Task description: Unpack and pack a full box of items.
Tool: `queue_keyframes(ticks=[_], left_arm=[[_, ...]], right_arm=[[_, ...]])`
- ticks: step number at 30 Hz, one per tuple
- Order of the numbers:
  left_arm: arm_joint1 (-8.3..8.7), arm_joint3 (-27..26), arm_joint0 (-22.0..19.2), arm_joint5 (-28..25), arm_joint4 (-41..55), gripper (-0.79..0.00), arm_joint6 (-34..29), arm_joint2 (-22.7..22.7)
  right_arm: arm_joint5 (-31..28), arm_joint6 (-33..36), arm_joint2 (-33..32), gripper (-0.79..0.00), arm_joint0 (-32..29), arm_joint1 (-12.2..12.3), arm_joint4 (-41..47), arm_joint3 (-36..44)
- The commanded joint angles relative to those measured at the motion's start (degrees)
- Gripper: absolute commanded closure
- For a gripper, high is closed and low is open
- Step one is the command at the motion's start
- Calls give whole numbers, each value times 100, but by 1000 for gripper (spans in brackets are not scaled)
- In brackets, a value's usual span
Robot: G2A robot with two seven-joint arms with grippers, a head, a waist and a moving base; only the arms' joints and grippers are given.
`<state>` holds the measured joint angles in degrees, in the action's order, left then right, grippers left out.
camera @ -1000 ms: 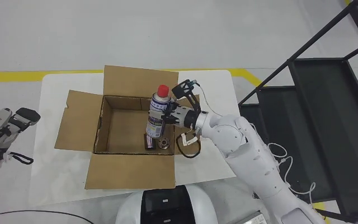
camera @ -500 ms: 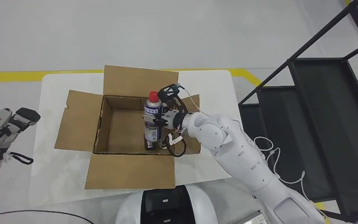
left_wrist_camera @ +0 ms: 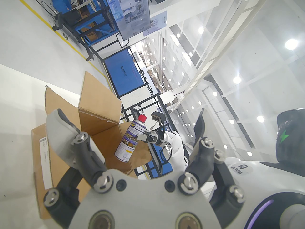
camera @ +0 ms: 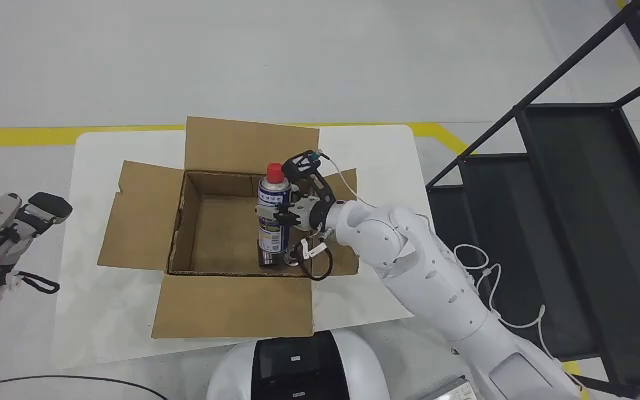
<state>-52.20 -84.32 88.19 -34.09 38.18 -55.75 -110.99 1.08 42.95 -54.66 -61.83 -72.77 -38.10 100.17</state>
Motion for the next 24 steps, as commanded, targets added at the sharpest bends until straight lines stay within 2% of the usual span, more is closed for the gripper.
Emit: queue_keyframes(ticks=[1,6,11,18,24], left_arm=[[0,0,0,0,0,-785,0,0],[0,0,0,0,0,-785,0,0],[0,0,0,0,0,-785,0,0],[0,0,0,0,0,-785,0,0],[0,0,0,0,0,-785,0,0]], right_arm=[[190,445,190,0,239,-29,-264,-71],[699,1207,816,0,1109,-245,-245,-259],[1068,1274,1300,0,1750,-540,417,-1023],[1075,901,1863,0,2287,-941,1062,-2220],[837,902,2302,0,2649,-1278,1451,-3062]])
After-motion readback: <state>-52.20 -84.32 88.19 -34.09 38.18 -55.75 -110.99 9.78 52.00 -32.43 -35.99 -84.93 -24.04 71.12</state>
